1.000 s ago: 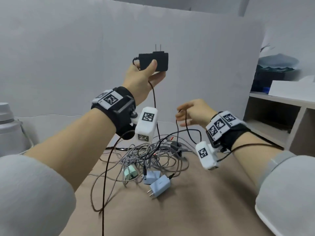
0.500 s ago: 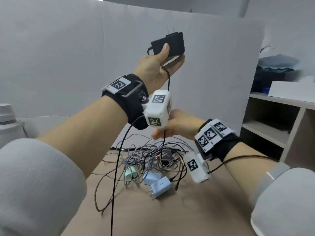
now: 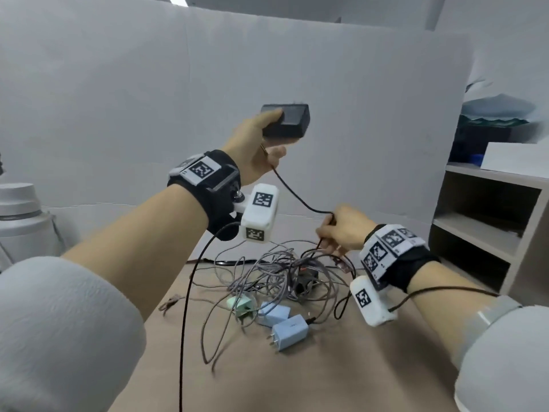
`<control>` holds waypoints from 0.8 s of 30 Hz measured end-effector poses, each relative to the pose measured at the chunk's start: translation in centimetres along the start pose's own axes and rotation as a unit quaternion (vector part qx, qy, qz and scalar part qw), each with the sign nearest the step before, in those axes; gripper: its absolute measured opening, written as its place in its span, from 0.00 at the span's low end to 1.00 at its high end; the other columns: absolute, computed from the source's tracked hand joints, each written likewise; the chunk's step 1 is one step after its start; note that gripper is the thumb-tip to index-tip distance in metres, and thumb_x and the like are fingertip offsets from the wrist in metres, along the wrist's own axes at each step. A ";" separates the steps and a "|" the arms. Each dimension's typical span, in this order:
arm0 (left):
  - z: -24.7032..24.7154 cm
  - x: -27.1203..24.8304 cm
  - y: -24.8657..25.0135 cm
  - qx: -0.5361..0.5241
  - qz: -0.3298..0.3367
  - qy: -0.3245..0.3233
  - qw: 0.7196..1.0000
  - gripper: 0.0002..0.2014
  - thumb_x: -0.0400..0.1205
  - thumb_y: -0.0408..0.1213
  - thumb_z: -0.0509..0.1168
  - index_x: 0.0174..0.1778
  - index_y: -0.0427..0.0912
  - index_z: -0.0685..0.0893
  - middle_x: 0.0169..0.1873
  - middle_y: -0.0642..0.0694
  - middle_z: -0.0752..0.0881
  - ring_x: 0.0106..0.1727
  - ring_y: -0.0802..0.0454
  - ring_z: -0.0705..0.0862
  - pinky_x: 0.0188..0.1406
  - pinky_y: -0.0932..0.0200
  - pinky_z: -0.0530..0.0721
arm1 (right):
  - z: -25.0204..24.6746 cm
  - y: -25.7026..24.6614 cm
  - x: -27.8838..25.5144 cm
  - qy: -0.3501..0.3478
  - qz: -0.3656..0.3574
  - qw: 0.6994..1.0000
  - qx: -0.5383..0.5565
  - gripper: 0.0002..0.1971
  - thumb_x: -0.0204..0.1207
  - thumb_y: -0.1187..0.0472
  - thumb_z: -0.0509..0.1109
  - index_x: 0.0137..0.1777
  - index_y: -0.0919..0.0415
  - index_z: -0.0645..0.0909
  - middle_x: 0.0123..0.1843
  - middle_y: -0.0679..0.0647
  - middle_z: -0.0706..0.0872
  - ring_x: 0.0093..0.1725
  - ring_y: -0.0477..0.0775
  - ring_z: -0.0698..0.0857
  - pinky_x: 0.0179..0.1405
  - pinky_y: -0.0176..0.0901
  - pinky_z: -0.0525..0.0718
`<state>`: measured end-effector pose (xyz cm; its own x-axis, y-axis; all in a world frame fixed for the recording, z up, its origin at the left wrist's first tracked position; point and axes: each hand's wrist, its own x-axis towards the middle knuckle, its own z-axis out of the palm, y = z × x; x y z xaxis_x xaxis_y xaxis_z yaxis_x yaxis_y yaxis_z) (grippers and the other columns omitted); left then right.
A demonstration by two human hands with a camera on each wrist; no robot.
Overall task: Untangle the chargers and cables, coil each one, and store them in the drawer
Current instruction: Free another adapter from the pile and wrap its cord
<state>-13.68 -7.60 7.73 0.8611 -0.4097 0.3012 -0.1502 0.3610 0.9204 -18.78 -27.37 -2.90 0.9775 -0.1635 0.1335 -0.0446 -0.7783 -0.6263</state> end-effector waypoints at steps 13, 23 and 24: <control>-1.4 -2.3 -8.6 0.120 -0.131 -0.305 0.935 0.20 0.82 0.38 0.64 0.70 0.36 0.79 0.61 0.39 0.86 0.65 0.41 0.84 0.77 0.40 0.76 | -4.8 -4.3 -2.0 0.169 -0.158 0.930 0.285 0.09 0.82 0.70 0.71 0.50 0.80 0.82 0.36 0.70 0.88 0.28 0.54 0.90 0.27 0.44 0.90; -2.8 -2.1 -5.9 0.050 -0.001 -0.147 0.988 0.11 0.88 0.29 0.61 0.64 0.26 0.81 0.59 0.32 0.88 0.63 0.40 0.88 0.60 0.42 0.89 | 0.0 -0.5 -1.3 -0.140 -0.024 0.968 0.208 0.15 0.78 0.73 0.73 0.64 0.65 0.84 0.59 0.67 0.90 0.56 0.63 0.91 0.54 0.51 0.91; -2.9 -2.1 -6.0 0.043 0.002 -0.134 0.990 0.12 0.88 0.29 0.61 0.64 0.26 0.81 0.58 0.33 0.89 0.62 0.40 0.88 0.59 0.43 0.89 | 1.1 -0.1 -1.1 -0.169 -0.024 0.970 0.171 0.13 0.77 0.70 0.76 0.61 0.64 0.86 0.59 0.65 0.91 0.56 0.61 0.91 0.56 0.51 0.90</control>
<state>-13.15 -6.45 0.89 0.7018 -0.6210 0.3491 -0.2038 0.2946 0.9336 -19.66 -26.43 -3.77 0.9911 0.1215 -0.0544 0.0176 -0.5246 -0.8511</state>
